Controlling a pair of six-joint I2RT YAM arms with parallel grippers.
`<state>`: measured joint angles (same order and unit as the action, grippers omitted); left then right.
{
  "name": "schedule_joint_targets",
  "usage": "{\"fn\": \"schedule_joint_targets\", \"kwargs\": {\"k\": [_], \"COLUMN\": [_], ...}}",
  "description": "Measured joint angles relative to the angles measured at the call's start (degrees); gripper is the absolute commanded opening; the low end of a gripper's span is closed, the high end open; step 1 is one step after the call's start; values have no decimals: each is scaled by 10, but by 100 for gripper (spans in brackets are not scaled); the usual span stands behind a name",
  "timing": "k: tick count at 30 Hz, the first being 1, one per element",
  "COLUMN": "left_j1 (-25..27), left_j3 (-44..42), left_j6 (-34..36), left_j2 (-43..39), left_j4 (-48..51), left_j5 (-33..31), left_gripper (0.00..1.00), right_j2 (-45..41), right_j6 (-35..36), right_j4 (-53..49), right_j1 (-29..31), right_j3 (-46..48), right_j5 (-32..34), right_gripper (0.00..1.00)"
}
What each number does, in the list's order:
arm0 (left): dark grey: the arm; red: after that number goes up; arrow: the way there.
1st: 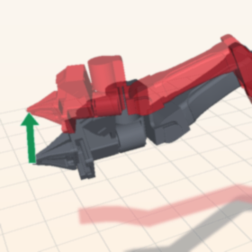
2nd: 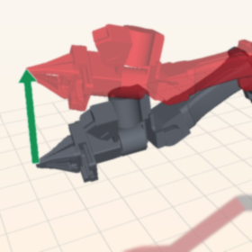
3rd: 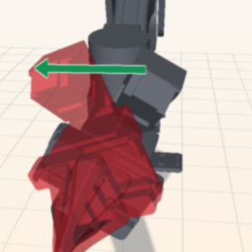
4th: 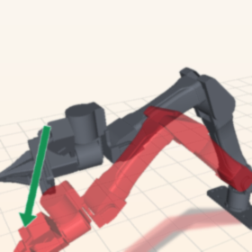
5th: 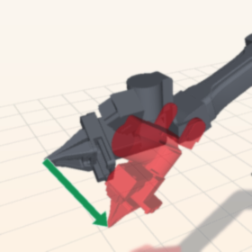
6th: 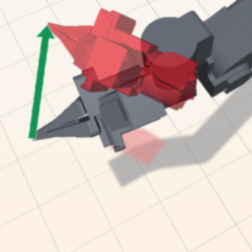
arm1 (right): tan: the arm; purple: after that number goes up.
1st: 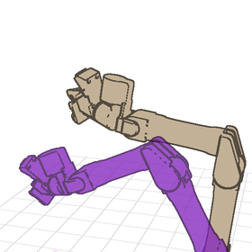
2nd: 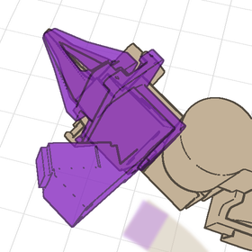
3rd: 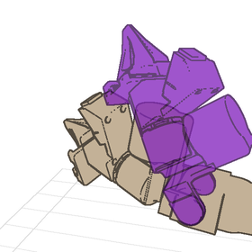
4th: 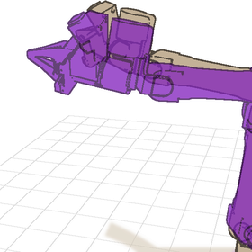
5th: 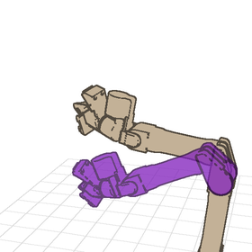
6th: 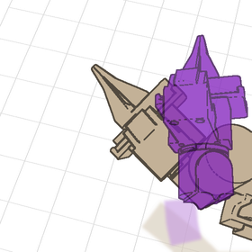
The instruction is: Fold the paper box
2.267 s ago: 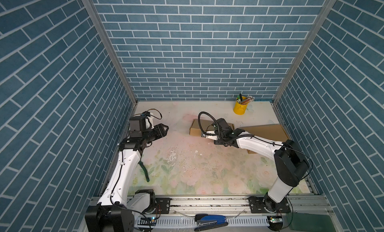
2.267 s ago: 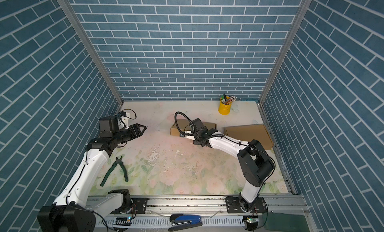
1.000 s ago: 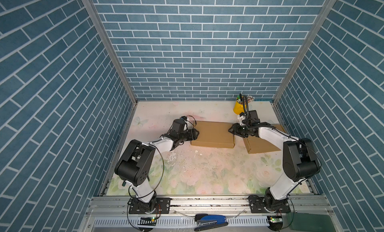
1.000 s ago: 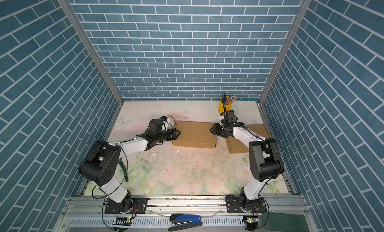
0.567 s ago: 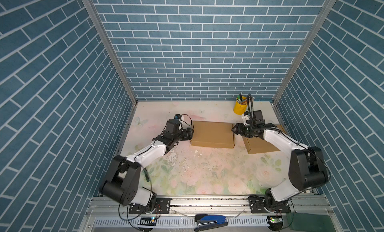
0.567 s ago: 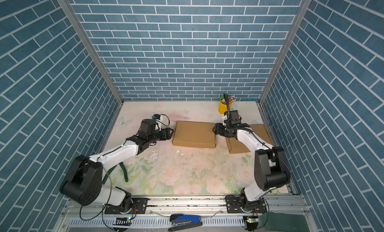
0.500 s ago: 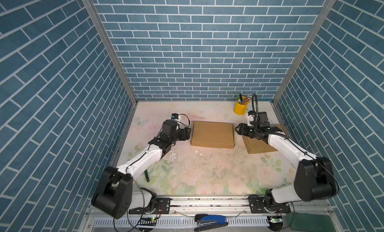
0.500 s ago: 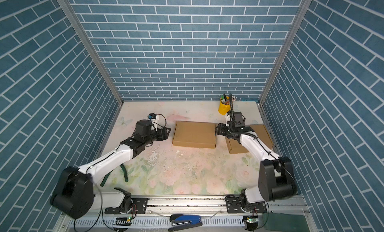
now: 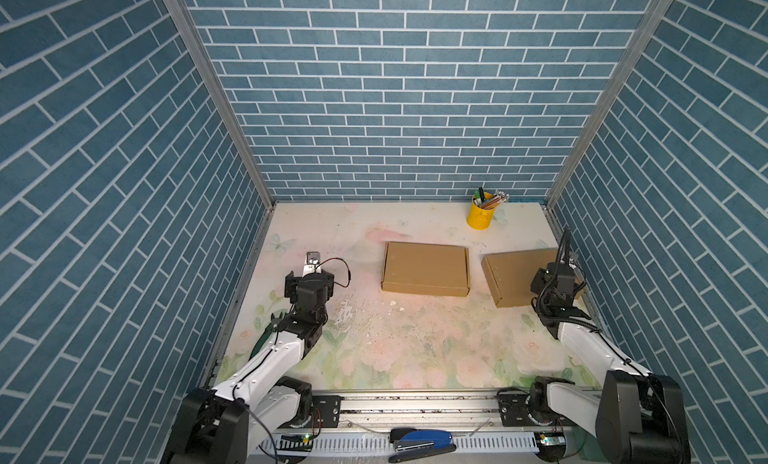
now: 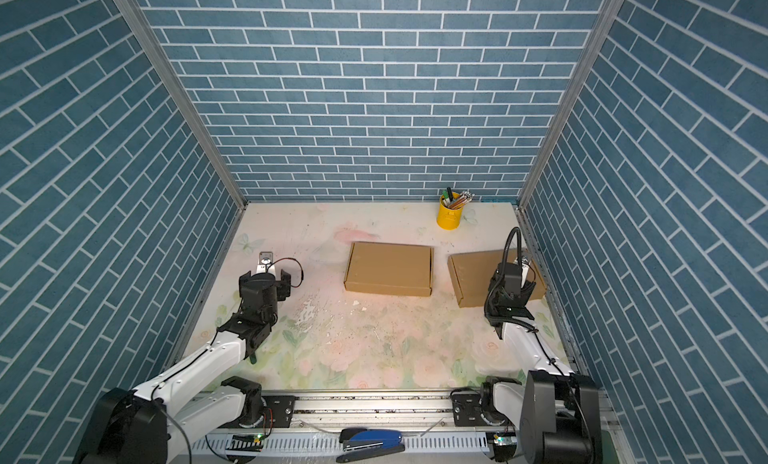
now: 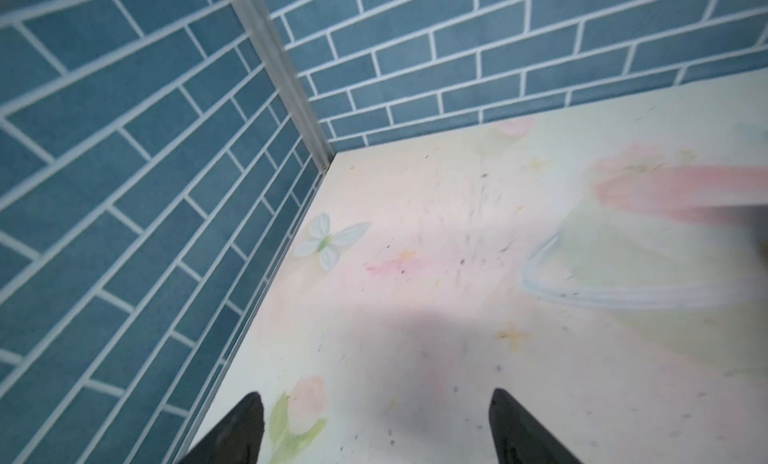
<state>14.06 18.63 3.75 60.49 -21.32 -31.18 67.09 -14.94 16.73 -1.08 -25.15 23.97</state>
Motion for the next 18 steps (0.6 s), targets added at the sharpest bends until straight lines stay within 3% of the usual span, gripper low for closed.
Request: {"fn": "schedule_joint_targets", "kwargs": {"k": [6,13,18], "left_j1": [-93,-108,-118], "left_j3": [-54,-37,-23], "left_j6": [-18,-8,-15], "left_j2": [112,249,272], "left_j4": [-170,-334,-346], "left_j5": [91,191,205], "left_gripper": [89,90,100], "right_j2": [109,173,209], "right_j6": [26,72,86], "right_j4": [122,246,292], "right_j1": [-1,-4,-5], "right_j3": [5,16,23], "right_j5": [-41,-117,-151], "right_gripper": [66,68,69]}}
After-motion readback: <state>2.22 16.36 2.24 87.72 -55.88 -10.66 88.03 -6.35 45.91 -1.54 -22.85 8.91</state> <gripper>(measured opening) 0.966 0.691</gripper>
